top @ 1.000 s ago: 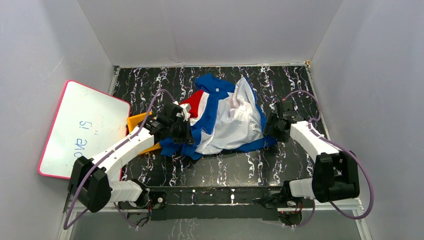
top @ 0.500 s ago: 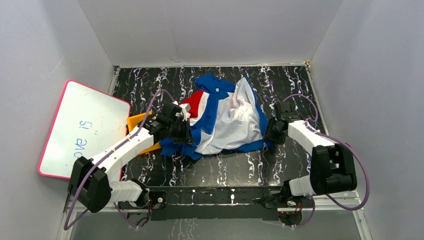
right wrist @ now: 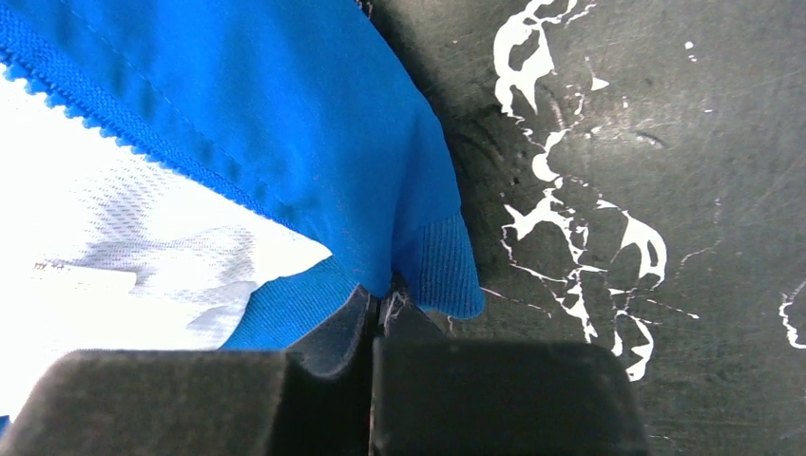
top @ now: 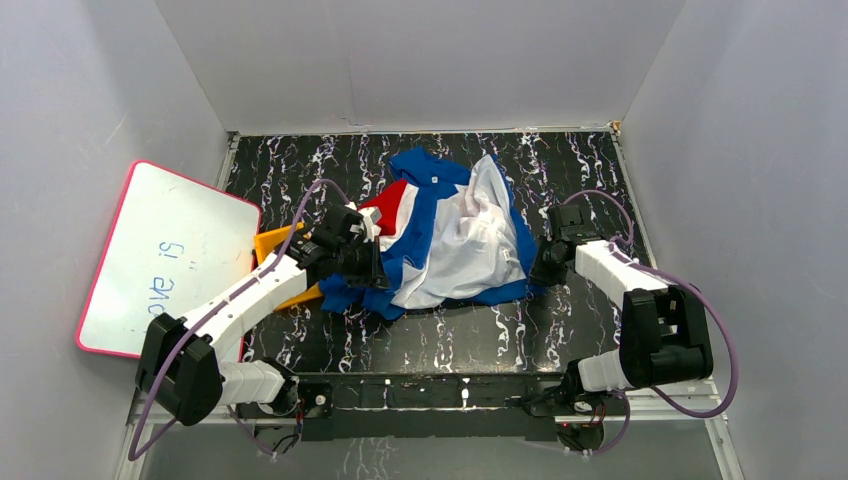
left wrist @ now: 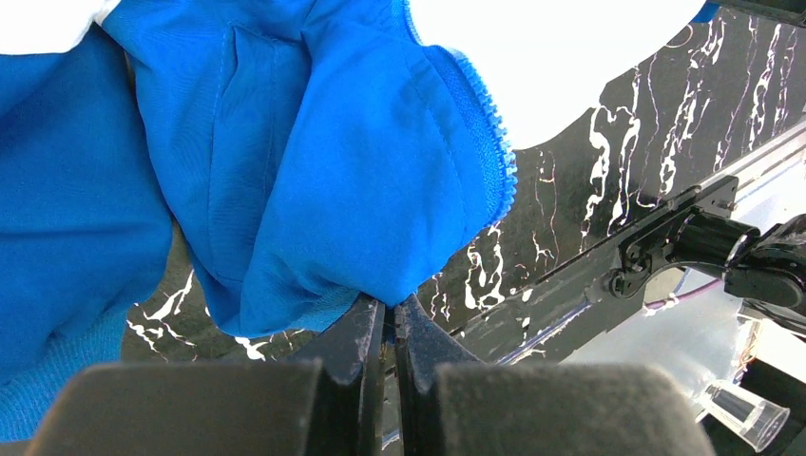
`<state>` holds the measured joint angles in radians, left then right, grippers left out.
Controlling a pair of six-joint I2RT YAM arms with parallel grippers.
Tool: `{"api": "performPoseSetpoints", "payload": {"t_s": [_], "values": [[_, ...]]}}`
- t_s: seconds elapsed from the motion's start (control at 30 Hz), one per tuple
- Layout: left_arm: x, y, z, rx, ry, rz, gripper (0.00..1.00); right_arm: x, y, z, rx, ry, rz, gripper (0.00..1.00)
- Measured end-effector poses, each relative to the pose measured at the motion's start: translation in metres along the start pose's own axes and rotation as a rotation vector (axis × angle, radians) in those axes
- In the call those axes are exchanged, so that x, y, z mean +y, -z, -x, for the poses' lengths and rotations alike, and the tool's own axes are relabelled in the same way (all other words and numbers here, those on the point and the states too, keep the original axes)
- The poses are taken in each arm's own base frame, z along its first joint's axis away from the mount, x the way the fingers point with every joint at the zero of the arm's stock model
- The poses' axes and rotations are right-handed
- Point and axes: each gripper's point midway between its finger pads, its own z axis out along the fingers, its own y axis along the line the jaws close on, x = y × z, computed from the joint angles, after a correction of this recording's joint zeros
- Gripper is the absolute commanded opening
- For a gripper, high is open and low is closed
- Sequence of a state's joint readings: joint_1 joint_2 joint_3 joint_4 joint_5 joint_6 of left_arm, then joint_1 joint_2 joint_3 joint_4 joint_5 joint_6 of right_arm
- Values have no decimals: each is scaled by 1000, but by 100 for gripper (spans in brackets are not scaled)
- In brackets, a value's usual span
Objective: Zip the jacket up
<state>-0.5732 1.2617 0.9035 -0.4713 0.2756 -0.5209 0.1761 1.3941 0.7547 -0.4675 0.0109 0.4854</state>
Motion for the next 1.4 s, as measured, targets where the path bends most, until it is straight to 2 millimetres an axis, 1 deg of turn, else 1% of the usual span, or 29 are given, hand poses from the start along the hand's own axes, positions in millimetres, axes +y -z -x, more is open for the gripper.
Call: {"api": "performPoseSetpoints", "payload": {"t_s": [0.17, 0.27, 0.47, 0.63, 0.73, 0.9, 1.2, 1.3, 1.4], "values": [[-5, 2, 0, 3, 9, -26, 0, 8, 4, -2, 10, -1, 45, 0], [-12, 5, 0, -9, 13, -65, 0, 19, 15, 1, -13, 2, 106, 0], [-29, 11, -2, -36, 42, -170, 0, 47, 51, 8, -85, 23, 275, 0], [-43, 14, -2, -66, 77, -270, 0, 73, 88, 11, -157, 65, 448, 0], [-51, 14, -2, -78, 97, -326, 0, 87, 109, 8, -195, 99, 560, 0], [-64, 16, -1, -101, 126, -430, 0, 107, 134, 0, -236, 155, 733, 0], [-90, 32, 1, -152, 101, -632, 0, 130, 161, -25, -226, 238, 1002, 0], [-90, 32, -2, -146, 100, -644, 0, 133, 167, -27, -233, 263, 1047, 0], [-86, 27, -5, -131, 108, -621, 0, 134, 167, -28, -233, 270, 1053, 0]]}}
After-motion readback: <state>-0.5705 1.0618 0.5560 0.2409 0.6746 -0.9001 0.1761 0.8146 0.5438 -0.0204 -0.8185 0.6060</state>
